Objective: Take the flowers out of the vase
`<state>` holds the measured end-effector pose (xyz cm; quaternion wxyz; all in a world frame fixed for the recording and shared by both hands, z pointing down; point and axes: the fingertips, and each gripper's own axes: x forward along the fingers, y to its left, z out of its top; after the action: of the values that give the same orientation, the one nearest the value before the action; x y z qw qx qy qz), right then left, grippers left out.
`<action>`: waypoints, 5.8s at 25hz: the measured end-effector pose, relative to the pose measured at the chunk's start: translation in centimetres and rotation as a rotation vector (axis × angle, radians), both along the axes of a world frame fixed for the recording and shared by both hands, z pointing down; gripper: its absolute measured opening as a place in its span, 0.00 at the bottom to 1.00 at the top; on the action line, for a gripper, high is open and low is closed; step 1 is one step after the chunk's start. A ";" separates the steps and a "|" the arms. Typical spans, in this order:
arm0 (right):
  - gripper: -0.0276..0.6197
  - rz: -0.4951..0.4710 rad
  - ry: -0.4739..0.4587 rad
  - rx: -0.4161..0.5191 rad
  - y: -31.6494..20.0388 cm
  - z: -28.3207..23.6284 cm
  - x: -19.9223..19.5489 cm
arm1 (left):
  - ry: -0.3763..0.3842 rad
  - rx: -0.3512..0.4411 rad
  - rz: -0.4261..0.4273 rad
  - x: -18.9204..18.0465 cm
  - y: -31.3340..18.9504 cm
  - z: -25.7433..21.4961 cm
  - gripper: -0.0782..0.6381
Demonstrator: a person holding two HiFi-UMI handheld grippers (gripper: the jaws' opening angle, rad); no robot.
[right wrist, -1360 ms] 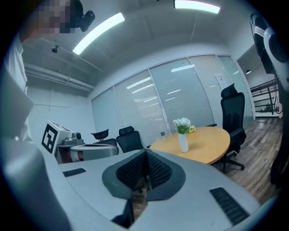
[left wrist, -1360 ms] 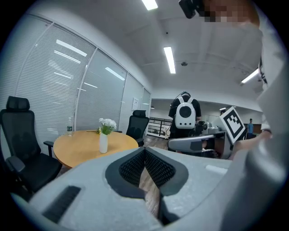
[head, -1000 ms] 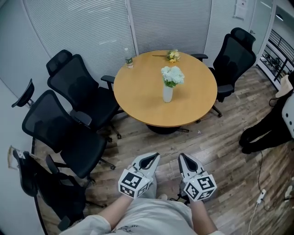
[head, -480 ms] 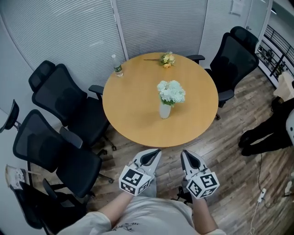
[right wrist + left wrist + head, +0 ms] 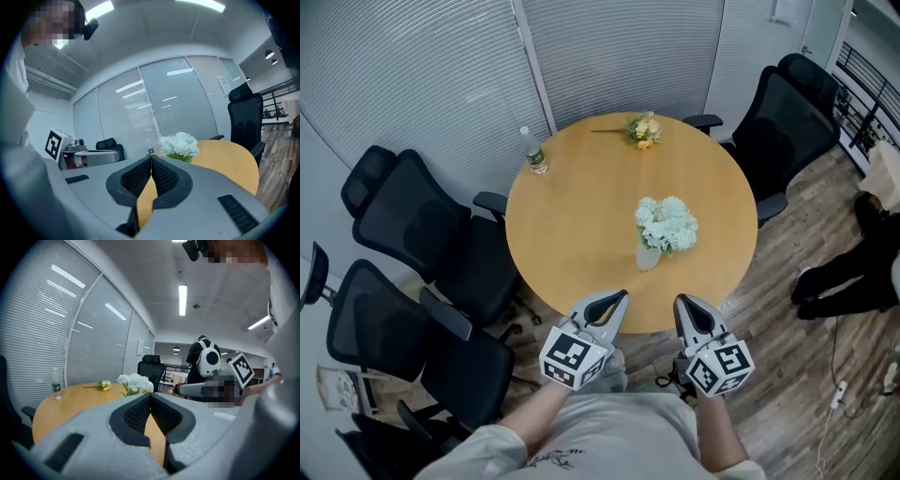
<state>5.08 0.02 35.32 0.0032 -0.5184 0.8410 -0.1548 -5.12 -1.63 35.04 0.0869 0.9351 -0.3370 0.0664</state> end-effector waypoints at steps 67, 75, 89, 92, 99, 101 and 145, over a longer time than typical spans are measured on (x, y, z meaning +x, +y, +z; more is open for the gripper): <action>0.29 -0.222 0.070 -0.132 -13.7 10.4 1.9 | -0.166 -0.145 0.023 7.1 -14.6 14.5 0.55; 0.32 -0.222 0.067 -0.131 -14.6 10.7 1.7 | -0.196 -0.148 0.049 8.4 -16.0 16.1 0.56; 0.32 -0.236 0.056 -0.128 -15.8 11.1 1.5 | -0.235 -0.146 0.072 9.4 -16.8 17.6 0.55; 0.32 -0.239 0.051 -0.122 -16.4 11.1 1.3 | -0.234 -0.143 0.075 9.5 -16.8 17.7 0.55; 0.32 -0.252 0.049 -0.109 -17.3 10.9 0.6 | -0.228 -0.138 0.074 9.5 -16.8 17.6 0.55; 0.32 -0.257 0.048 -0.109 -17.5 11.0 0.4 | -0.228 -0.137 0.073 9.5 -16.8 17.6 0.55; 0.13 -0.230 0.020 -0.125 -18.2 11.1 -0.1 | -0.213 -0.142 0.067 9.3 -16.6 17.8 0.55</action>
<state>4.93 -18.20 46.39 -0.0554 -0.4193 0.8835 -0.2012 4.18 -18.21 52.88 0.1145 0.9250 -0.3074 0.1918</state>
